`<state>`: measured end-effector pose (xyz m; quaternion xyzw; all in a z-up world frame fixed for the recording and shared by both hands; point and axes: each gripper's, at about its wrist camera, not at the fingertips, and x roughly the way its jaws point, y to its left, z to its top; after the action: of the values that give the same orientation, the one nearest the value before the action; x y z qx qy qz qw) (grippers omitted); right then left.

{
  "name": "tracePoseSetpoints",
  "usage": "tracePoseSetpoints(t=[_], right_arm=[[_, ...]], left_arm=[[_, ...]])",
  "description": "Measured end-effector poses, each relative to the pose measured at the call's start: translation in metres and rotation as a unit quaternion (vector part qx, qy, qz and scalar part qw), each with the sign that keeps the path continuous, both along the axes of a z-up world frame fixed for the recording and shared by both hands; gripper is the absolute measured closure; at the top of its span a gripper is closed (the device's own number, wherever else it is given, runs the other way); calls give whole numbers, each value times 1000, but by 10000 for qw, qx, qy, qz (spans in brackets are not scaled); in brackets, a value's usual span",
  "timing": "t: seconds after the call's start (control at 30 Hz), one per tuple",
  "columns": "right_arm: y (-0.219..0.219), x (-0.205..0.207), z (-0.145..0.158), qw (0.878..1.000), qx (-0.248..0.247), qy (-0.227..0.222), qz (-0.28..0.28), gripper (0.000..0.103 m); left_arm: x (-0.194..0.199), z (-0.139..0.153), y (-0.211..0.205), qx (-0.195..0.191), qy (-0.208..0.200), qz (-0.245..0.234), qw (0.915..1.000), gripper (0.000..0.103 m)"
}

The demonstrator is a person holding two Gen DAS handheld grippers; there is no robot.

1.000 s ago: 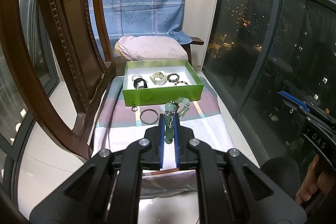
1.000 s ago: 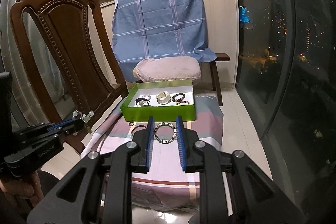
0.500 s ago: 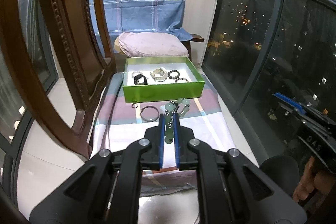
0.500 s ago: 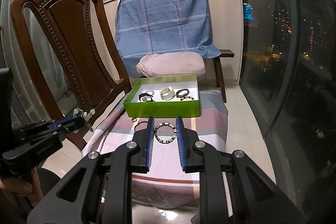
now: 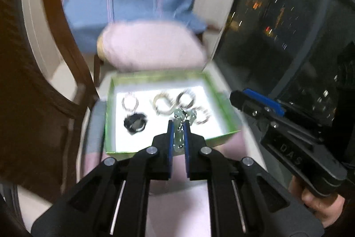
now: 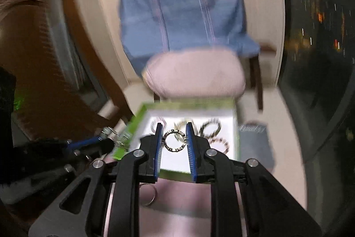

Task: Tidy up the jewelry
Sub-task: 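Lower the brooch and ring into the green box and open both grippers, then withdraw both grippers up from the green box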

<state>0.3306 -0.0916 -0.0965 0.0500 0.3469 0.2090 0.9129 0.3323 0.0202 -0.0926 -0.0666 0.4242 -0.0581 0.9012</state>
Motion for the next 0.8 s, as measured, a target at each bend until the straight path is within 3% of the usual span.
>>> tracePoseSetpoints(t=[0.1, 0.17, 0.2, 0.23, 0.27, 0.3, 0.33, 0.4, 0.47, 0.53, 0.6, 0.63, 0.7, 0.8], right_arm=[[11, 47, -52, 9980, -103, 609, -141, 82], [15, 64, -78, 9959, -112, 886, -170, 82], [17, 71, -90, 9945, -108, 1031, -159, 82], [19, 76, -98, 9933, -116, 1141, -122, 80], [21, 78, -102, 9927, -128, 1195, -92, 75], [21, 80, -102, 9921, -143, 1240, -73, 59], [17, 77, -95, 9927, -95, 1199, -117, 50], [6, 61, -71, 9959, 92, 872, -212, 49], [-12, 27, -29, 9994, 230, 185, -153, 40], [-32, -33, 19, 9971, 166, -699, -245, 15], [-49, -88, 49, 9889, -5, -1435, -396, 3], [-55, -111, 57, 9845, -103, -1680, -497, 3], [-61, -171, 65, 9762, -349, -2060, -579, 3], [-57, -230, 50, 9729, -707, -2103, -644, 3]], left_arm=[[44, -61, 9, -56, 640, 83, 9979, 94], [60, -91, 14, -54, 877, 146, 9960, 94], [65, -98, 17, -36, 925, 169, 9956, 88], [69, -106, 19, -16, 968, 203, 9951, 80], [70, -108, 22, -20, 972, 242, 9950, 60], [67, -103, 25, -51, 870, 301, 9957, 39], [63, -95, 30, -68, 721, 354, 9967, 35], [39, -61, 39, -158, 253, 414, 9987, 23], [0, -14, 52, -239, -419, 577, 9972, 12], [-49, 28, 59, -145, -1117, 804, 9904, 6], [-112, 62, 64, 41, -1841, 1072, 9770, 4], [-147, 72, 65, 107, -2140, 1176, 9697, 4], [-191, 76, 58, 271, -2365, 1216, 9636, 4], [-236, 62, 44, 620, -2327, 1252, 9625, 4]])
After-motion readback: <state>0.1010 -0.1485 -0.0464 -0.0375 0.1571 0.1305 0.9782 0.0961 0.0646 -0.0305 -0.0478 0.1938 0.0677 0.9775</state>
